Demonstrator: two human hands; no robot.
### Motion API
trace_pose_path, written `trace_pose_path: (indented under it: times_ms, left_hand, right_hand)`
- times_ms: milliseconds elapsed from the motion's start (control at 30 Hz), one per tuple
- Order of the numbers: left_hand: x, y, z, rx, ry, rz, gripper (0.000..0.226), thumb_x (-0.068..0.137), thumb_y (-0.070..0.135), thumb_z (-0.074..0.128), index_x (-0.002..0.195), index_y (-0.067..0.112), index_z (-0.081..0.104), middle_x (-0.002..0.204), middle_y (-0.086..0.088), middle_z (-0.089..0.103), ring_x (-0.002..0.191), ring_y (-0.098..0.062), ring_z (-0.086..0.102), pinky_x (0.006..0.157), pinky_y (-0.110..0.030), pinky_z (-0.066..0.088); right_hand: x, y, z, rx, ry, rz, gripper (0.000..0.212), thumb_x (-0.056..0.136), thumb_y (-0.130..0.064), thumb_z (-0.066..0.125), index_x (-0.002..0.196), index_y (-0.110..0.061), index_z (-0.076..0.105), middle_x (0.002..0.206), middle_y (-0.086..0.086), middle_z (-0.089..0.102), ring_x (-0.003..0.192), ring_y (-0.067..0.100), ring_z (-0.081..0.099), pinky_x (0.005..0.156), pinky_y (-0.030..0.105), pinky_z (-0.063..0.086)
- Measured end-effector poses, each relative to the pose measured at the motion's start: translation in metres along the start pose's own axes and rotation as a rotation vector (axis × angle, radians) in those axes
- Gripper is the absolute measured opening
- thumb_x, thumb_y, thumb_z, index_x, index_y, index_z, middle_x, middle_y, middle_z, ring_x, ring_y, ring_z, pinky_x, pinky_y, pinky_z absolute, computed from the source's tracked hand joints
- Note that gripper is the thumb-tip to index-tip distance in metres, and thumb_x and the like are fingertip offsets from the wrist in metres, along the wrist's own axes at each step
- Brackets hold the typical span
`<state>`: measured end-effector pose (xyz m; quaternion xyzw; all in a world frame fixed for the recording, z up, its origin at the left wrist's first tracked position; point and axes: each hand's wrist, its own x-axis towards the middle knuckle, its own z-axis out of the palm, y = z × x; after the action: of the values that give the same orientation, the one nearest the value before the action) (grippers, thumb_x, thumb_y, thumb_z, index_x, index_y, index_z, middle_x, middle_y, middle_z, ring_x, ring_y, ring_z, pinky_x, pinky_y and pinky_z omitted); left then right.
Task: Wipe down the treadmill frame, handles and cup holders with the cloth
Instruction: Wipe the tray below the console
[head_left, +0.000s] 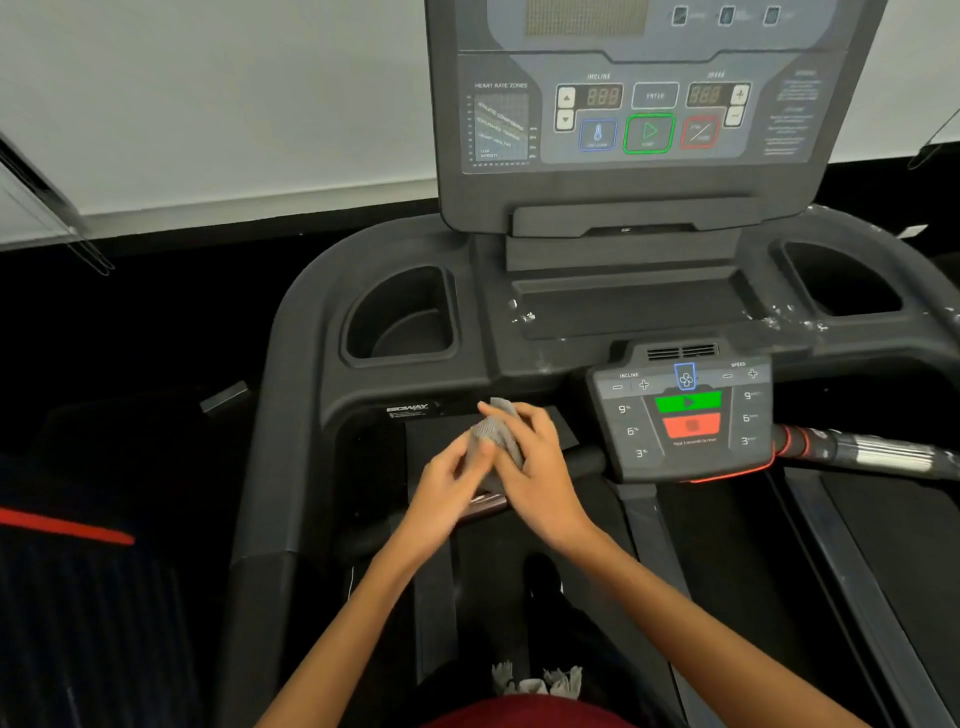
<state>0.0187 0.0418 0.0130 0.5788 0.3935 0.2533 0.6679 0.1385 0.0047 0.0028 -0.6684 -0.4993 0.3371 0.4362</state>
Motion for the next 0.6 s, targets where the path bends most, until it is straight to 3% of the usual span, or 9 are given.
trace_pose_path:
  times_ms: [67, 133, 233, 300, 400, 500, 600]
  left_hand:
    - [0.004, 0.014, 0.003, -0.023, -0.043, 0.021, 0.038, 0.083, 0.03, 0.057, 0.12, 0.019, 0.056, 0.108, 0.003, 0.068, 0.105, -0.01, 0.064, 0.085, -0.019, 0.049]
    - [0.012, 0.021, 0.005, -0.052, -0.019, 0.053, 0.043, 0.082, 0.03, 0.06, 0.123, 0.017, 0.057, 0.112, -0.001, 0.068, 0.107, -0.011, 0.063, 0.09, -0.024, 0.05]
    - [0.026, 0.032, 0.007, -0.122, 0.041, 0.086, 0.043, 0.082, 0.028, 0.062, 0.122, 0.015, 0.06, 0.114, -0.001, 0.068, 0.11, -0.014, 0.062, 0.093, -0.029, 0.05]
    - [0.037, 0.04, 0.011, -0.121, 0.081, 0.113, 0.036, 0.083, 0.022, 0.062, 0.117, 0.012, 0.063, 0.111, -0.002, 0.07, 0.108, -0.016, 0.064, 0.091, -0.03, 0.051]
    - [0.057, 0.049, 0.014, -0.074, 0.164, 0.121, 0.023, 0.087, 0.016, 0.061, 0.109, 0.012, 0.067, 0.106, -0.004, 0.07, 0.104, -0.019, 0.064, 0.089, -0.033, 0.053]
    - [0.076, 0.055, 0.018, 0.017, 0.199, 0.134, 0.017, 0.087, 0.025, 0.061, 0.102, 0.027, 0.067, 0.112, -0.001, 0.062, 0.109, -0.014, 0.059, 0.097, -0.038, 0.049]
    - [0.095, 0.061, 0.024, 0.161, 0.288, 0.178, 0.014, 0.09, 0.022, 0.059, 0.1, 0.031, 0.065, 0.12, -0.004, 0.049, 0.109, 0.002, 0.049, 0.098, -0.022, 0.044]
  right_hand:
    - [0.01, -0.013, -0.011, 0.041, 0.016, 0.073, 0.036, 0.096, -0.02, 0.057, 0.131, -0.026, 0.054, 0.125, 0.0, 0.04, 0.127, 0.013, 0.034, 0.095, -0.001, 0.027]
    - [0.021, -0.022, -0.025, 0.08, -0.079, 0.131, 0.04, 0.097, -0.025, 0.055, 0.136, -0.026, 0.05, 0.126, -0.002, 0.04, 0.126, 0.011, 0.031, 0.091, -0.006, 0.024]
    - [0.035, -0.028, -0.054, 0.213, -0.184, 0.161, 0.049, 0.096, -0.023, 0.056, 0.142, -0.03, 0.041, 0.135, -0.006, 0.043, 0.13, 0.006, 0.037, 0.109, 0.018, 0.03]
    - [0.044, -0.028, -0.075, 0.225, -0.187, 0.121, 0.054, 0.092, -0.018, 0.062, 0.141, -0.03, 0.043, 0.134, -0.005, 0.047, 0.125, 0.0, 0.044, 0.108, 0.019, 0.033]
    - [0.063, -0.024, -0.101, -0.03, -0.06, -0.084, 0.033, 0.084, -0.014, 0.072, 0.115, -0.016, 0.063, 0.12, 0.0, 0.055, 0.116, 0.004, 0.051, 0.102, 0.015, 0.037]
    - [0.082, -0.021, -0.122, -0.142, -0.001, -0.139, 0.007, 0.081, -0.007, 0.074, 0.085, -0.005, 0.069, 0.107, 0.003, 0.064, 0.102, 0.008, 0.059, 0.091, 0.009, 0.039]
    - [0.098, -0.021, -0.136, -0.207, 0.022, -0.181, 0.01, 0.081, -0.01, 0.074, 0.076, -0.008, 0.066, 0.085, -0.002, 0.067, 0.078, 0.002, 0.057, 0.074, 0.007, 0.039]
